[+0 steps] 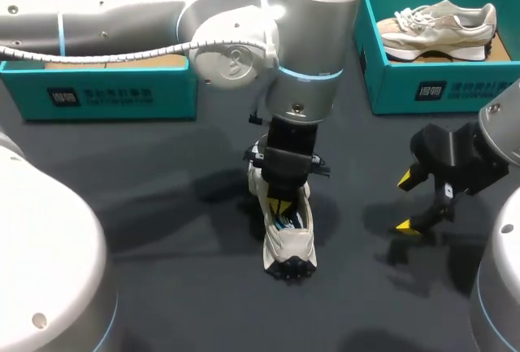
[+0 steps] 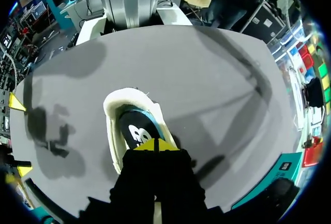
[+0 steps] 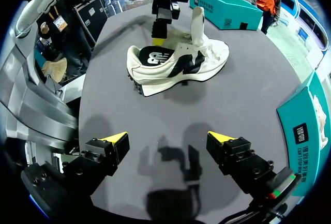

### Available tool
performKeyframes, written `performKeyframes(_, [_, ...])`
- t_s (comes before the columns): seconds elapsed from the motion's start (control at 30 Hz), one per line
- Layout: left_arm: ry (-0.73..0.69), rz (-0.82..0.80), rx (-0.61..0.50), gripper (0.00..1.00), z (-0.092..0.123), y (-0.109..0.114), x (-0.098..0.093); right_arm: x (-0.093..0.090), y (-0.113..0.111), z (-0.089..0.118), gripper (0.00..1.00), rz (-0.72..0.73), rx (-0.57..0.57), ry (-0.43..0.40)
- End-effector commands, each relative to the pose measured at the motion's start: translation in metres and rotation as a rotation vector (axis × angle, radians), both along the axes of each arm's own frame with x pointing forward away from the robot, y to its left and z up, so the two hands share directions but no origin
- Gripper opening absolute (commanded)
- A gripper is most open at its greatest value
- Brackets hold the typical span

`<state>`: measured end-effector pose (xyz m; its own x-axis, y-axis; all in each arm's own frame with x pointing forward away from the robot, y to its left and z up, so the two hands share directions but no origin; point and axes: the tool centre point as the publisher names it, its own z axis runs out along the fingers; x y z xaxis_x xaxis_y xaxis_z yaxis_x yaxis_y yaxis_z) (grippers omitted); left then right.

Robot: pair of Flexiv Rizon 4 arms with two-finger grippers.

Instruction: Take the shoe out of the shoebox, open the shoe tongue, remove and reinsert the insole, then place the shoe into the shoebox

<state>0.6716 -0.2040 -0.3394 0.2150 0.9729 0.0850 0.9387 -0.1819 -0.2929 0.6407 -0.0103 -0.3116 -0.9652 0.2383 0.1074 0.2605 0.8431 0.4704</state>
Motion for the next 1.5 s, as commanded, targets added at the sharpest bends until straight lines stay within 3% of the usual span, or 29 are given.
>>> performKeyframes(0.03, [-0.001, -0.020, 0.051, 0.00, -0.008, -0.003, 0.000, -0.002, -0.001, 0.000, 1.00, -0.001, -0.001, -0.003])
performKeyframes(0.37, [0.009, -0.041, 0.102, 0.00, -0.026, 0.002, -0.007, -0.002, -0.001, 0.000, 1.00, -0.001, -0.001, -0.003])
performKeyframes(0.7, [0.034, -0.007, 0.084, 0.00, -0.047, 0.003, -0.008, -0.002, -0.001, 0.000, 1.00, -0.001, -0.001, -0.003])
performKeyframes(0.97, [-0.010, 0.011, 0.000, 0.00, -0.016, 0.004, -0.014, -0.002, -0.001, 0.000, 1.00, -0.001, -0.001, -0.003])
performKeyframes(1.07, [-0.017, 0.012, -0.004, 0.00, -0.015, 0.005, -0.017, -0.002, -0.001, 0.000, 1.00, -0.001, -0.001, -0.003])
performKeyframes(1.33, [-0.013, 0.050, 0.063, 0.00, -0.053, 0.008, -0.016, -0.002, -0.001, 0.000, 1.00, -0.001, -0.001, -0.003])
performKeyframes(1.5, [0.003, 0.088, 0.045, 0.00, -0.070, 0.011, -0.014, -0.002, -0.001, 0.000, 1.00, -0.001, -0.001, -0.003])
